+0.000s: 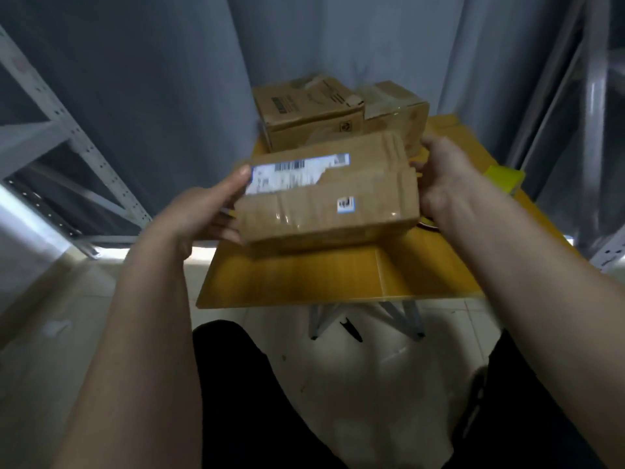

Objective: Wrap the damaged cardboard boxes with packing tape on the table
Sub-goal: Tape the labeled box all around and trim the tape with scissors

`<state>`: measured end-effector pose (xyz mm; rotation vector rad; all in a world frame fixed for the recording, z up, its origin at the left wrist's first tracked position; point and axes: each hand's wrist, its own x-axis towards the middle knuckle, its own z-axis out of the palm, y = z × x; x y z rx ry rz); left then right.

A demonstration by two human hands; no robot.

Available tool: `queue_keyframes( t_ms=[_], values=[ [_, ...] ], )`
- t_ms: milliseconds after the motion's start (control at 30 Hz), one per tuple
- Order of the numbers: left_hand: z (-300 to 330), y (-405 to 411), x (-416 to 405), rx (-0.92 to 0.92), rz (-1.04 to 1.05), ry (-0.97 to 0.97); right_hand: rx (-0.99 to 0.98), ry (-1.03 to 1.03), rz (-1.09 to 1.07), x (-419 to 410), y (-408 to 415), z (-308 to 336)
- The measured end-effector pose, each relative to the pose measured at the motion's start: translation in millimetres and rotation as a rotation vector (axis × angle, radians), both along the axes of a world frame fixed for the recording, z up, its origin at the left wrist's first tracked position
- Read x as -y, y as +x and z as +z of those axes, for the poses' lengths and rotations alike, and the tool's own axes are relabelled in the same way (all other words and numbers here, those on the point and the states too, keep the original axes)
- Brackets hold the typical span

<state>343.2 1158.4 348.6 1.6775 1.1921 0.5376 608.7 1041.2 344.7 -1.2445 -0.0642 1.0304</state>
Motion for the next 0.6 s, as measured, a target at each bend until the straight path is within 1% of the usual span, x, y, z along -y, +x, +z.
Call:
queue_keyframes(
  t_ms=[67,133,233,300,367,467,500,567,600],
  values=[
    [4.7,12.5,-6.0,-0.056,0.164,0.116,0.016,-0.002,0.083,-4.8,2.7,7.8],
    [-2.5,28.5,-10.3,-0.158,0.277,0.196,0.054,0.011,0.137,-7.6,-4.4,4.5],
    [-17.8,47.4,-8.4,-0.192,0.314,0.198,0.137,0.054,0.144,-13.0,-11.9,-1.5],
    [-25.3,54.7,-8.1,-0.162,0.331,0.188,0.239,0.009,0.114,-18.3,-7.8,-3.8],
    [-29.8,62.0,-9.8,-0.091,0.384,0.135,0.352,-0.040,0.103,-22.8,-1.9,-5.9],
    [-32.7,71.3,-8.0,0.208,0.449,-0.058,0.446,-0.050,0.100,-26.4,-0.4,-6.8],
    [-32.3,73.0,-7.4,0.277,0.457,-0.094,0.470,-0.055,0.098,-27.5,0.0,-6.8],
    [-31.8,75.1,-8.9,0.349,0.471,-0.100,0.464,-0.048,0.099,-26.4,0.4,-6.5],
    [-31.7,76.6,-9.6,0.354,0.480,-0.076,0.446,-0.039,0.121,-24.2,1.5,-6.8]
  ],
)
